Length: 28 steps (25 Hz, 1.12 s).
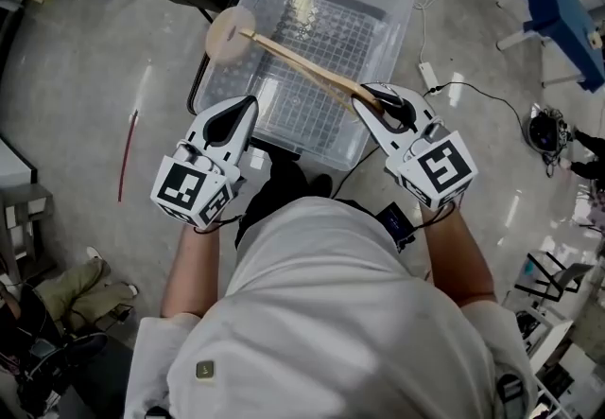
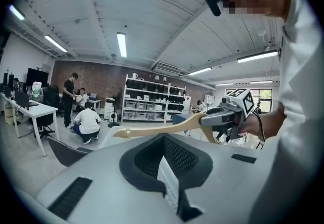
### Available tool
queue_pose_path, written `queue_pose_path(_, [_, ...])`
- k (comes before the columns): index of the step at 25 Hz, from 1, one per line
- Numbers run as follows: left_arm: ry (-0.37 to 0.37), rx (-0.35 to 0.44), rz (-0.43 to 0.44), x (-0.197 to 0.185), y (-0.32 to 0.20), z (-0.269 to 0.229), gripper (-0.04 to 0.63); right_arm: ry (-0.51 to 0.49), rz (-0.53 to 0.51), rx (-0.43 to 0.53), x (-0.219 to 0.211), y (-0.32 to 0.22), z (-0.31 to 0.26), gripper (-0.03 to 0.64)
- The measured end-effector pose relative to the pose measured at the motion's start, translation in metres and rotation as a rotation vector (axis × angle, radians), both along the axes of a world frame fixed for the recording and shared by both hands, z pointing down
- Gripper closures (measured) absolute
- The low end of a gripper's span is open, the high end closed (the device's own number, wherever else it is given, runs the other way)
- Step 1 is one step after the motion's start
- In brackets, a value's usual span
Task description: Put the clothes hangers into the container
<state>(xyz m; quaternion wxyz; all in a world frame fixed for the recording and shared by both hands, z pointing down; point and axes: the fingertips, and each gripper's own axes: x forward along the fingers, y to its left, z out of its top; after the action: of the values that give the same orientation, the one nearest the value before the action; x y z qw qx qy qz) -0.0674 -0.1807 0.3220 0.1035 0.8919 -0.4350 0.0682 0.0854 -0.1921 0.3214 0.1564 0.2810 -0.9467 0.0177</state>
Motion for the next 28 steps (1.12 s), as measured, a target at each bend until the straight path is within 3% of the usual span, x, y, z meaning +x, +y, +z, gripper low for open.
queue_pose_path(7, [0.012,-0.046,-0.013,-0.002,-0.025,0.019,0.578,0.107,-0.082,-0.057,-0.015,-0.032,0.03,0.549])
queue_pose_path(14, [0.024,-0.09,-0.013,-0.034,-0.056,0.024,0.579,0.228,-0.187,-0.121,-0.056,-0.066,0.051,0.549])
queue_pose_path(28, [0.033,-0.174,-0.012,-0.048,-0.081,0.063,0.579,0.498,-0.499,-0.266,-0.096,-0.082,0.132,0.549])
